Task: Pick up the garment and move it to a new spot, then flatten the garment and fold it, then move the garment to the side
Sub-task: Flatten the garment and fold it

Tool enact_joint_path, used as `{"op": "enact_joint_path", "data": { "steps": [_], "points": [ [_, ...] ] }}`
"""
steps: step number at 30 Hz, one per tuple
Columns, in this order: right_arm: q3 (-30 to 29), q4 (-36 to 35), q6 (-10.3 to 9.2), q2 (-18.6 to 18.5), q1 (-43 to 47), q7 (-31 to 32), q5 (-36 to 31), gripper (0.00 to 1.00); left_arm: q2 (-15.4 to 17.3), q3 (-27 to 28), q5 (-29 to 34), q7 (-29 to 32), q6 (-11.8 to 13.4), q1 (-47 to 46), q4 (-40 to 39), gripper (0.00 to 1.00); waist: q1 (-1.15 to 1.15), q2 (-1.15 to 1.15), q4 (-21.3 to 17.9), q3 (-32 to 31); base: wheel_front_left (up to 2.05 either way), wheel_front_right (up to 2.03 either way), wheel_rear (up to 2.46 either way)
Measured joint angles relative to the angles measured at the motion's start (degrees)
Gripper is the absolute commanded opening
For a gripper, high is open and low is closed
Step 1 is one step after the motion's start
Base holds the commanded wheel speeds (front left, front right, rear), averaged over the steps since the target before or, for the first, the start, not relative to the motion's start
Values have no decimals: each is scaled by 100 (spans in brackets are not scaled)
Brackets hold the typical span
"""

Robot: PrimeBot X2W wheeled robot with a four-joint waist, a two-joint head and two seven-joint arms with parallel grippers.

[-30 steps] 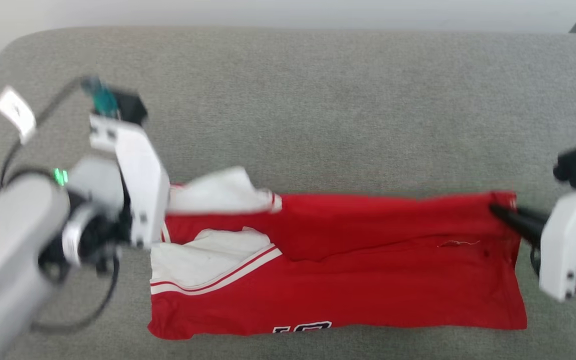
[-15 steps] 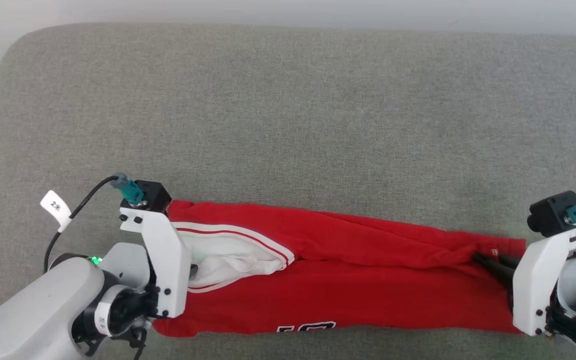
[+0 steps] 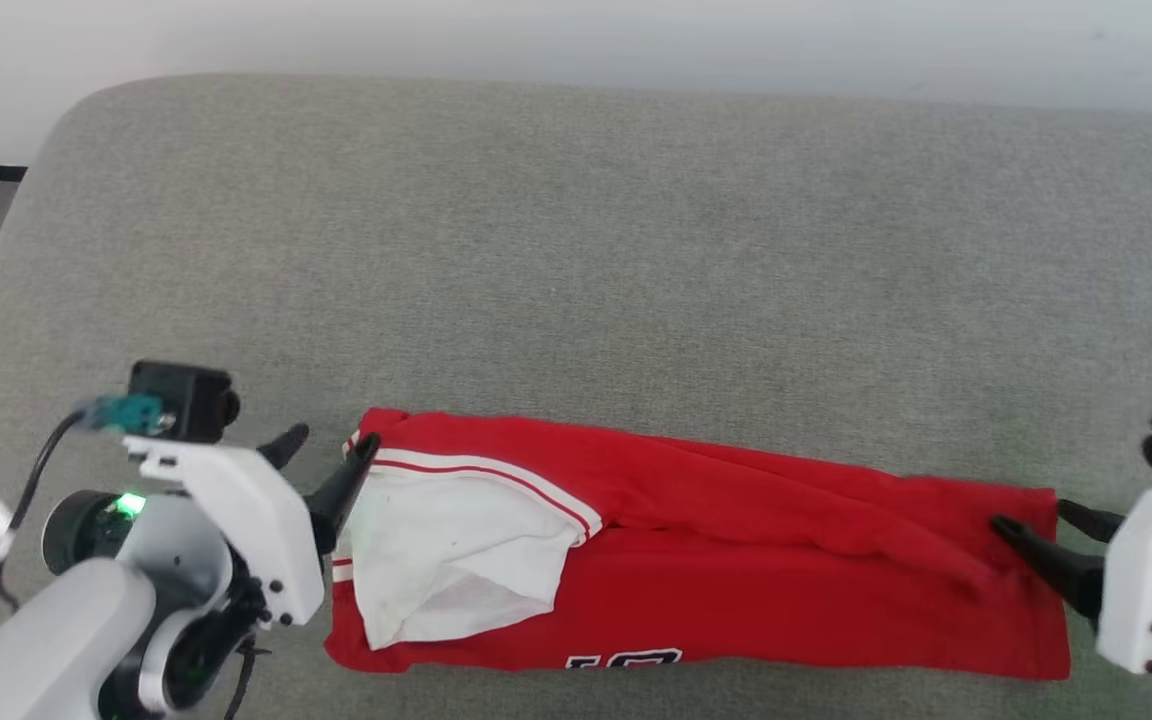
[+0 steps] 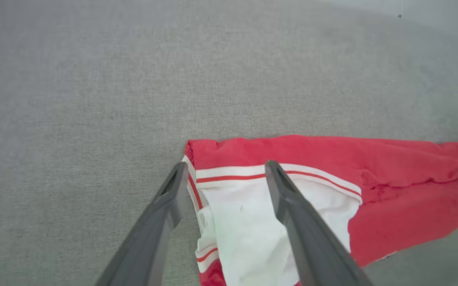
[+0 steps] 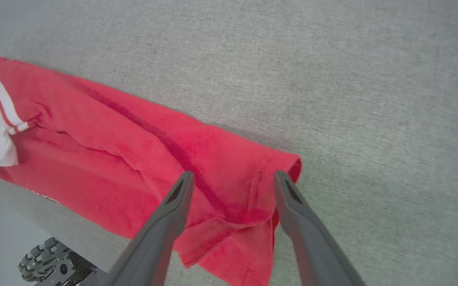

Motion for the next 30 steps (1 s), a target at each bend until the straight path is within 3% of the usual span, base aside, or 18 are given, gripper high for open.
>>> {"op": "enact_joint_path", "data": {
  "steps": [5,11,21,22,23,24,25,30],
  "points": [
    [-223,231,0,48,54,14,178,100,-53,234,148,-1116,-75,508,-51,100,0,0,97,10,0,0,0],
    [15,815,0,35,2,-12,359,100,-254,397,354,-2160,-148,942,89,100,0,0,274,64,0,0,0],
    [716,1853,-1,-67,-515,-97,789,100,-712,657,492,-3084,-242,1478,509,100,0,0,585,140,0,0,0],
    [789,1897,-1,-114,-553,-96,832,84,-772,734,506,-3106,-253,1529,538,100,0,0,616,138,0,0,0],
    [789,1897,-1,-114,-553,-96,832,48,-772,734,506,-3106,-253,1529,538,100,0,0,616,138,0,0,0],
    [844,1936,-2,-155,-582,-96,898,31,-828,808,508,-3123,-268,1574,563,100,0,0,645,134,0,0,0],
    [910,1958,-3,-203,-610,-102,975,0,-871,892,547,-3138,-268,1627,592,100,0,0,671,129,0,0,0],
    [991,2015,-1,-242,-678,-223,1433,0,-1285,1667,951,-3158,-430,1898,527,100,0,0,733,80,0,0,0]
  ]
}}
